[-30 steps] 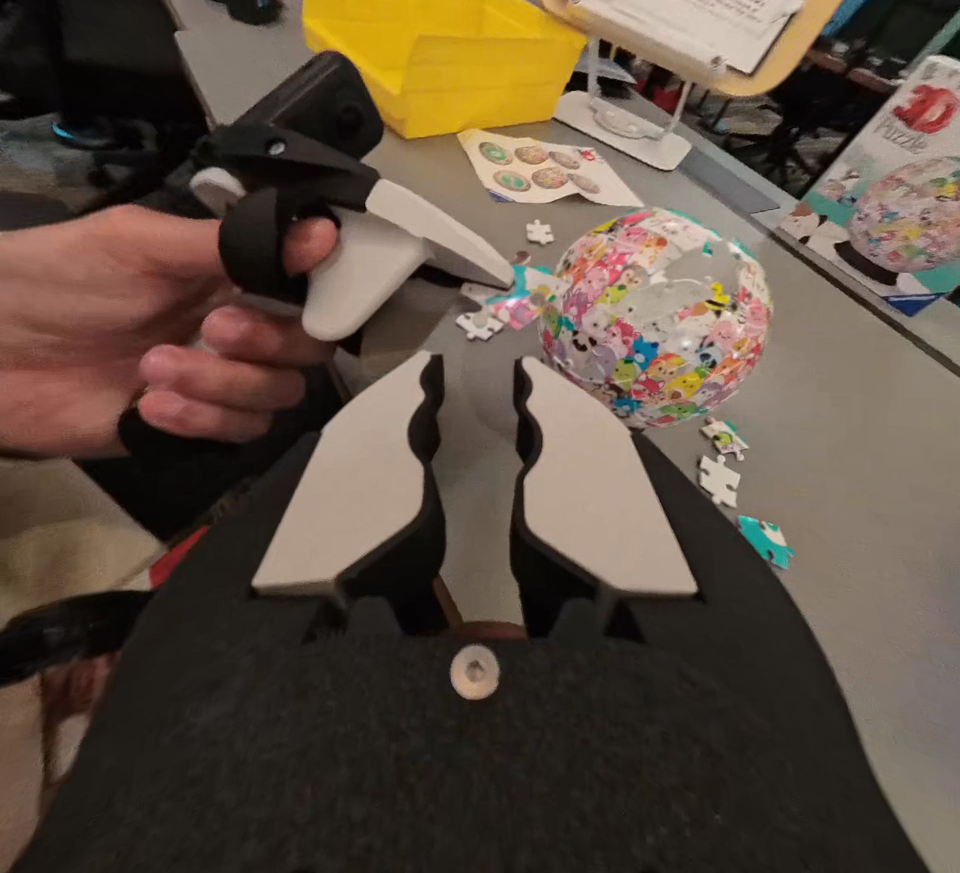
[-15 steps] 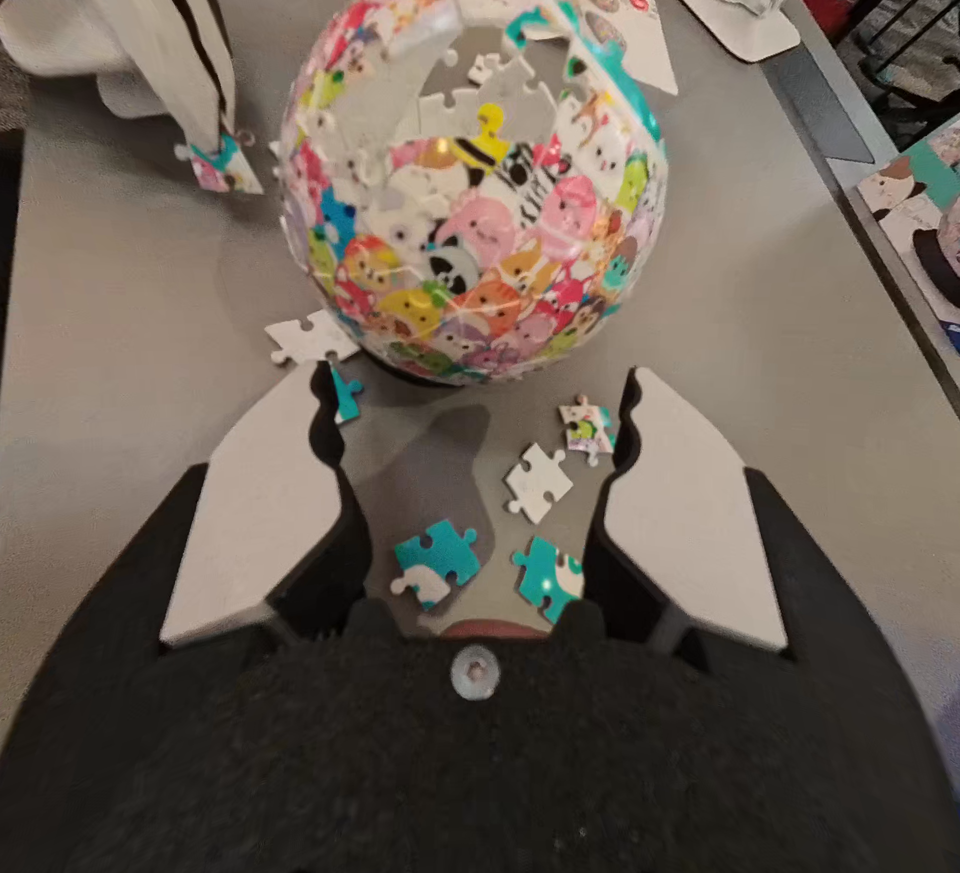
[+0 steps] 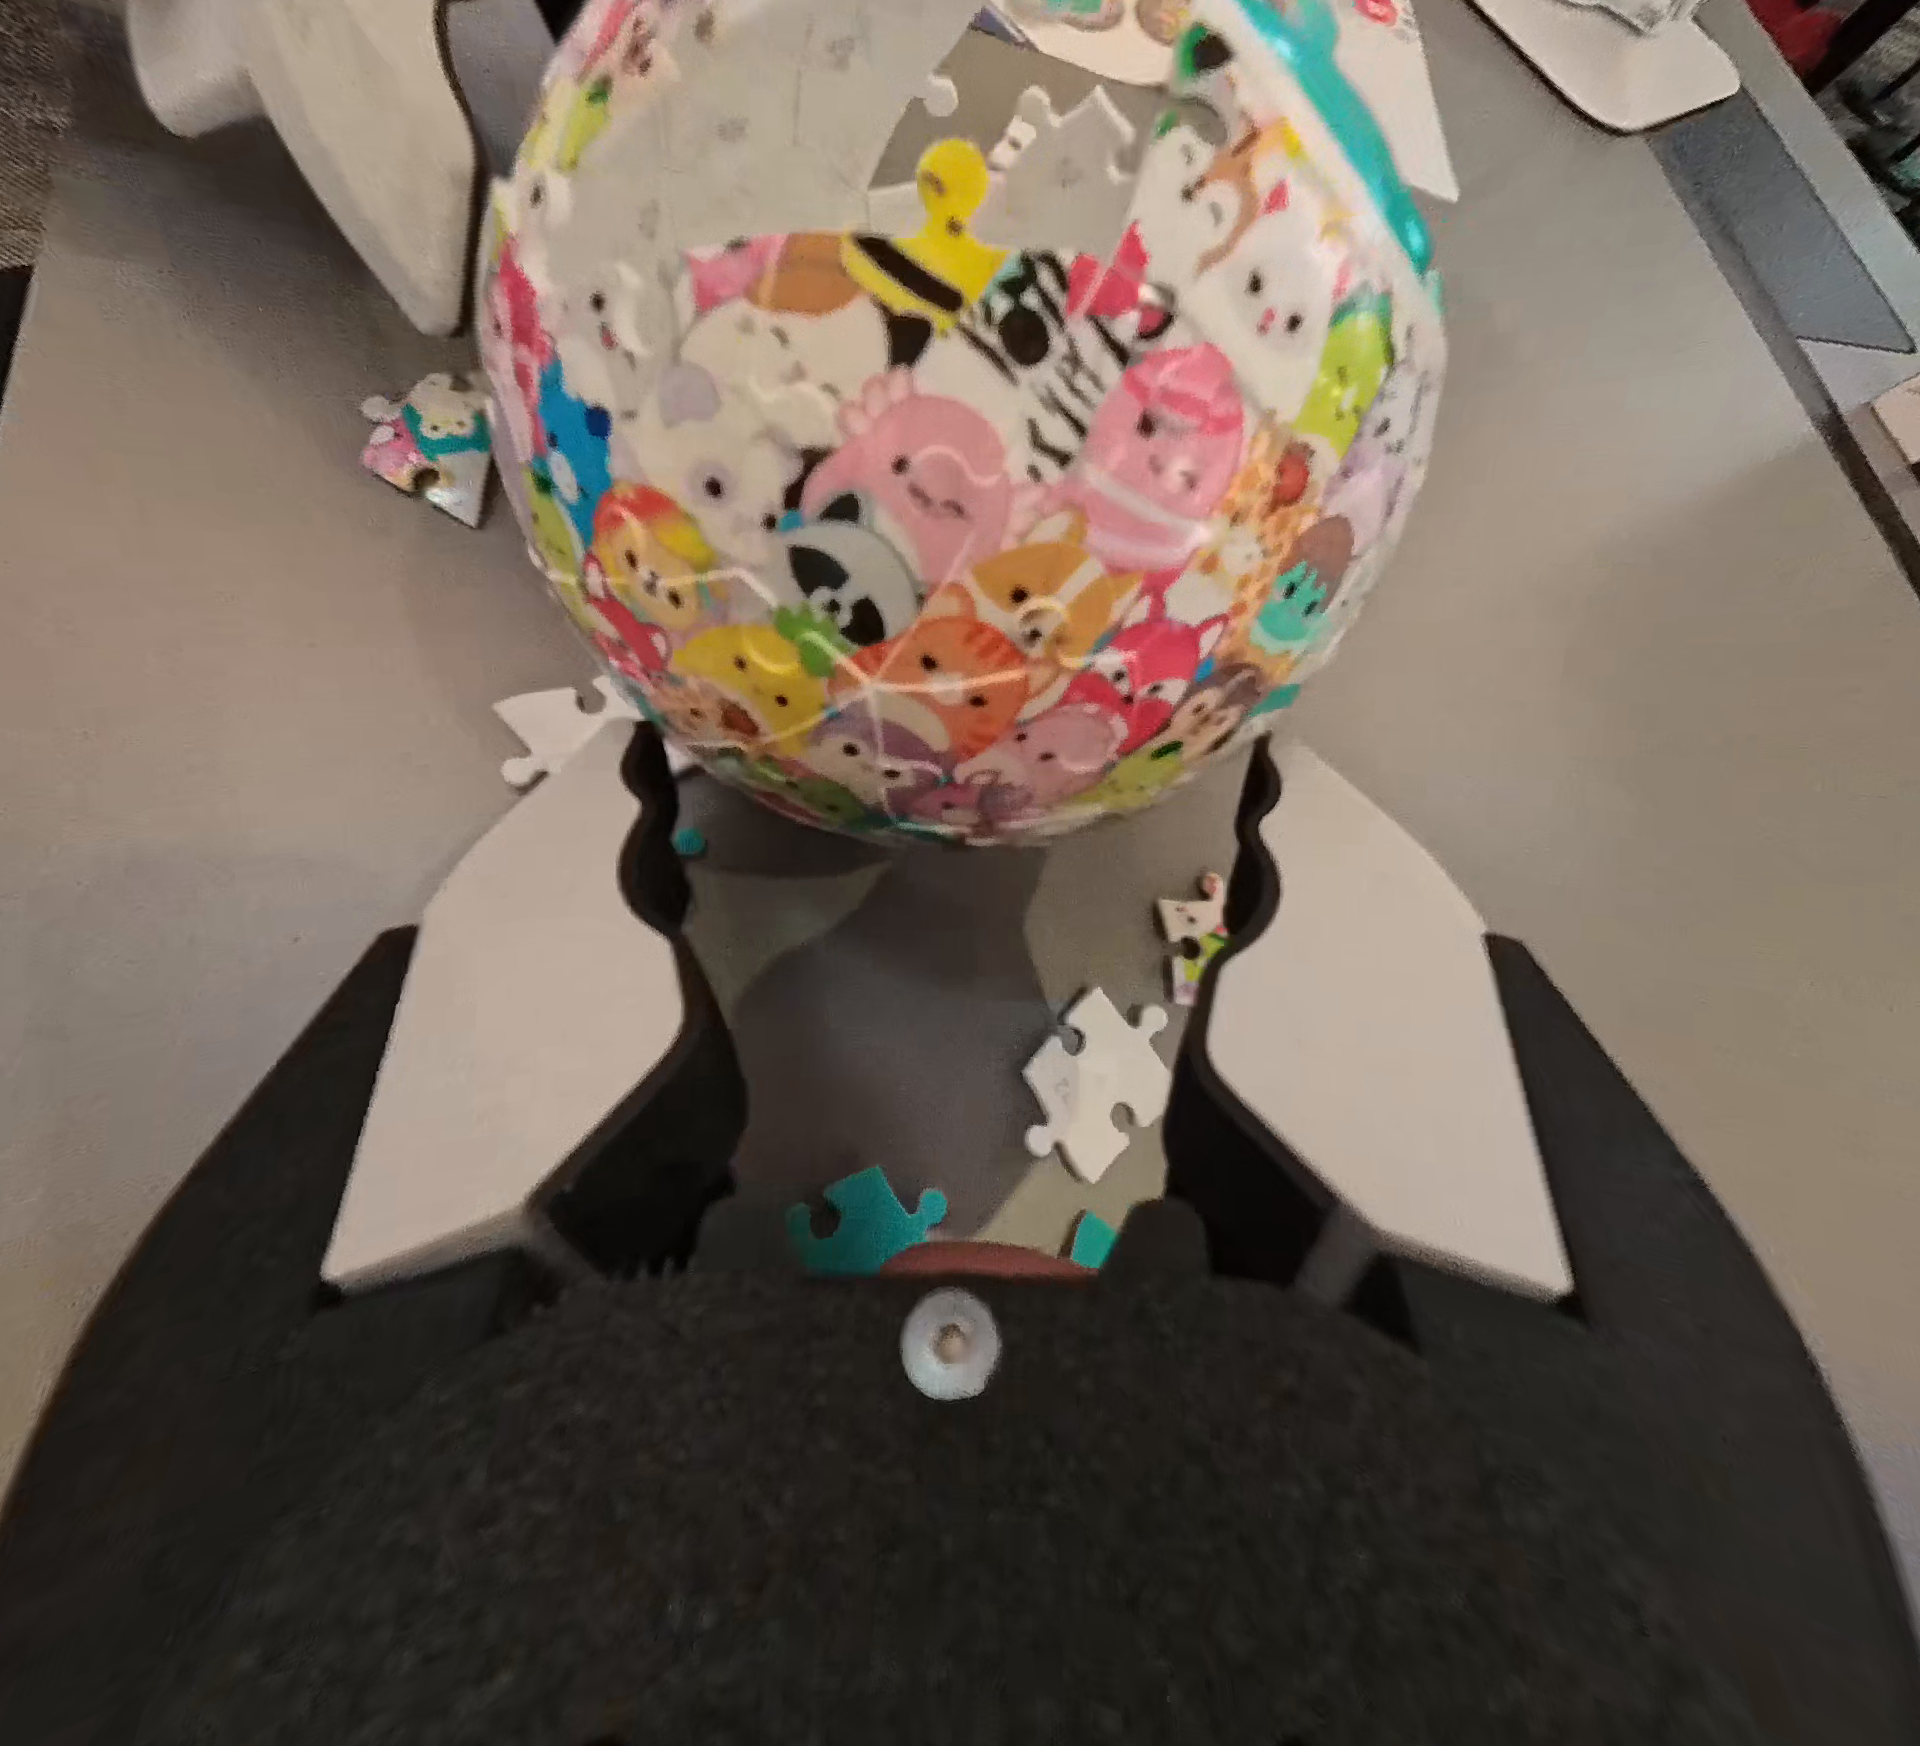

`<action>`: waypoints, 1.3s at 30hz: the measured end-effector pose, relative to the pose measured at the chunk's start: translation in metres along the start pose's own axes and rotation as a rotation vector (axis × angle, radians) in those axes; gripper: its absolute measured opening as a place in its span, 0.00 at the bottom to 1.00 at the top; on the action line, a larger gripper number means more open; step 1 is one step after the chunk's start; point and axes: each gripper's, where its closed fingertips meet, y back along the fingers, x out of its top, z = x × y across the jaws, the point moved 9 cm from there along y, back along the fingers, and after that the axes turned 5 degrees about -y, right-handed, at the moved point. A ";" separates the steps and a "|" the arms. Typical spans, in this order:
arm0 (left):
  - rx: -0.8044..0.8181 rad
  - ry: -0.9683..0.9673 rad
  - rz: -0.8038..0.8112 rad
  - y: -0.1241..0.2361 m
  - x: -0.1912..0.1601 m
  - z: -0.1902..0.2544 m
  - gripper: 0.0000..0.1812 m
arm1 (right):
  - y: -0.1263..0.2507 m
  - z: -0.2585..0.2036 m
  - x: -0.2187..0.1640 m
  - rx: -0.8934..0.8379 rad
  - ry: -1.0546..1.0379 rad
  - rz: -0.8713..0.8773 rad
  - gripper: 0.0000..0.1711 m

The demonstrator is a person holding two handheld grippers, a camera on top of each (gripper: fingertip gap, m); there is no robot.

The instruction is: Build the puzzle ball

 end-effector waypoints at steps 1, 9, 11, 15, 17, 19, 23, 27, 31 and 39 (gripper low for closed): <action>-0.025 -0.003 0.008 -0.001 0.002 0.001 0.35 | 0.001 0.000 0.001 0.020 -0.029 0.006 0.59; -0.015 -0.011 -0.004 -0.004 0.008 0.009 0.42 | 0.009 0.005 0.012 0.108 -0.242 0.046 0.59; -0.026 0.001 -0.003 -0.004 0.007 0.011 0.44 | 0.008 0.004 0.009 0.122 -0.255 0.023 0.59; -0.039 0.003 0.020 0.000 0.004 0.016 0.40 | 0.009 0.001 0.005 0.168 -0.324 0.027 0.59; -0.048 -0.008 0.015 -0.001 0.001 0.019 0.38 | 0.010 0.001 0.003 0.162 -0.332 0.041 0.59; -0.053 -0.010 0.010 -0.003 -0.001 0.019 0.37 | 0.009 0.000 0.003 0.147 -0.306 0.034 0.58; -0.027 -0.018 -0.008 0.004 -0.006 0.018 0.37 | 0.009 -0.004 0.004 0.126 -0.269 0.029 0.60; 0.036 -0.152 -0.076 0.026 -0.027 0.020 0.23 | 0.025 -0.005 -0.002 0.051 -0.235 -0.003 0.58; 0.049 -0.363 -0.156 0.023 -0.038 0.031 0.23 | 0.038 -0.013 -0.004 0.012 -0.233 0.010 0.51; 0.069 -0.503 -0.290 -0.003 -0.037 0.024 0.23 | 0.038 -0.037 0.000 0.006 -0.152 -0.028 0.47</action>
